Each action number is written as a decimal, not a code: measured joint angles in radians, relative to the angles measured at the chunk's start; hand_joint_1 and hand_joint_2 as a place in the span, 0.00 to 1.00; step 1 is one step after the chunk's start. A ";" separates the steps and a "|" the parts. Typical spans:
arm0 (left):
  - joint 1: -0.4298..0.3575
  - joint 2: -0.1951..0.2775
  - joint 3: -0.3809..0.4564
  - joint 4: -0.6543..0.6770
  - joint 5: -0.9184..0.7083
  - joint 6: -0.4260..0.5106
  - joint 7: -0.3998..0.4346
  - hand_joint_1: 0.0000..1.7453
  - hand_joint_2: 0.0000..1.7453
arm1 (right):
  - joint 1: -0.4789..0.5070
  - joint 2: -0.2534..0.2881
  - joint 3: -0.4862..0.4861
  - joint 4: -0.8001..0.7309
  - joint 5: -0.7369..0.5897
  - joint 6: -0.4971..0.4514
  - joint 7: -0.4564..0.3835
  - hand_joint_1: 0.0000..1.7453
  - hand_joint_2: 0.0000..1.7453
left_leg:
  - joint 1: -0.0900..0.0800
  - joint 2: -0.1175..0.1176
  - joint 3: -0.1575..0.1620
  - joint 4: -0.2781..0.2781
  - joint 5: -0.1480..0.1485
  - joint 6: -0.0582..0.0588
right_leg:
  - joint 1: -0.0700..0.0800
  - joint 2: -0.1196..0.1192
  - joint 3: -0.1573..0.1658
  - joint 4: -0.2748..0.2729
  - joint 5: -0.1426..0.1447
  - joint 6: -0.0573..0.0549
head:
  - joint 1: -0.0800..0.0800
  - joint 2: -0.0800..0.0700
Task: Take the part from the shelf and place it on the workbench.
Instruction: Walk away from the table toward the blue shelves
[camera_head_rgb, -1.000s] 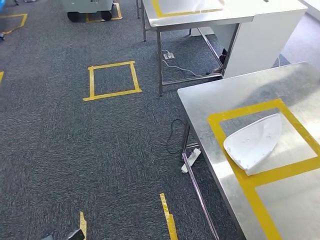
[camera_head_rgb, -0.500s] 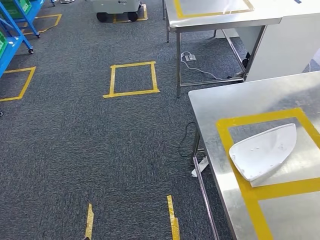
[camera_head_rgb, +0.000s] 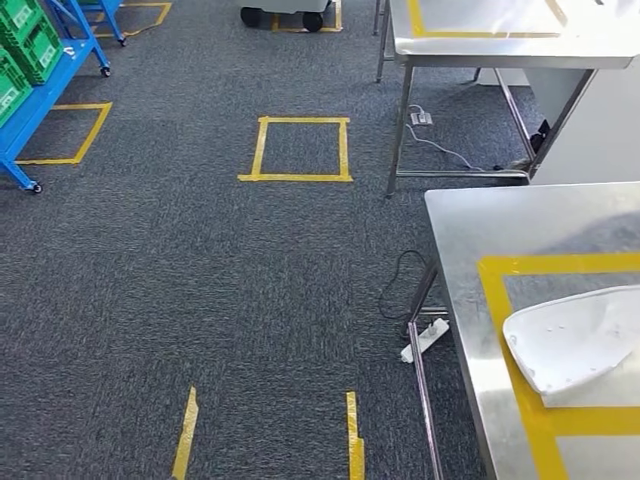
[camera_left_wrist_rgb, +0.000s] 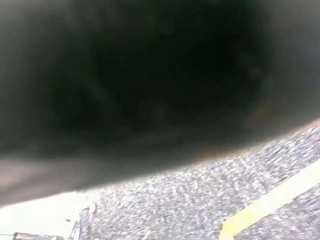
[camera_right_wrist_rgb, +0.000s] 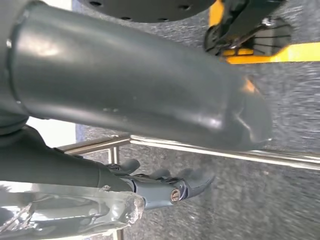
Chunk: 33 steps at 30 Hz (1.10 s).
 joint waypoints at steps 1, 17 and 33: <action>-0.002 -0.002 0.002 0.000 -0.001 -0.004 -0.001 0.00 0.00 | 0.002 0.000 0.006 -0.003 -0.008 0.000 0.002 0.00 0.00 | 0.002 -0.006 0.002 -0.002 0.001 0.003 | -0.002 0.022 -0.026 0.050 -0.025 0.003 | 0.002 0.000; -0.012 -0.015 0.065 0.002 -0.001 -0.085 -0.092 0.00 0.00 | 0.069 0.000 0.152 -0.102 -0.164 0.041 0.067 0.00 0.00 | -0.002 -0.054 0.018 0.006 -0.018 0.008 | -0.002 0.065 -0.033 -0.034 0.073 -0.006 | 0.007 0.000; -0.014 -0.031 0.128 0.003 -0.011 -0.098 -0.105 0.00 0.00 | 0.125 0.000 0.282 -0.201 -0.270 0.046 0.140 0.00 0.00 | -0.002 -0.054 0.019 0.001 -0.018 -0.014 | -0.002 0.064 -0.030 -0.035 0.072 -0.012 | 0.008 0.000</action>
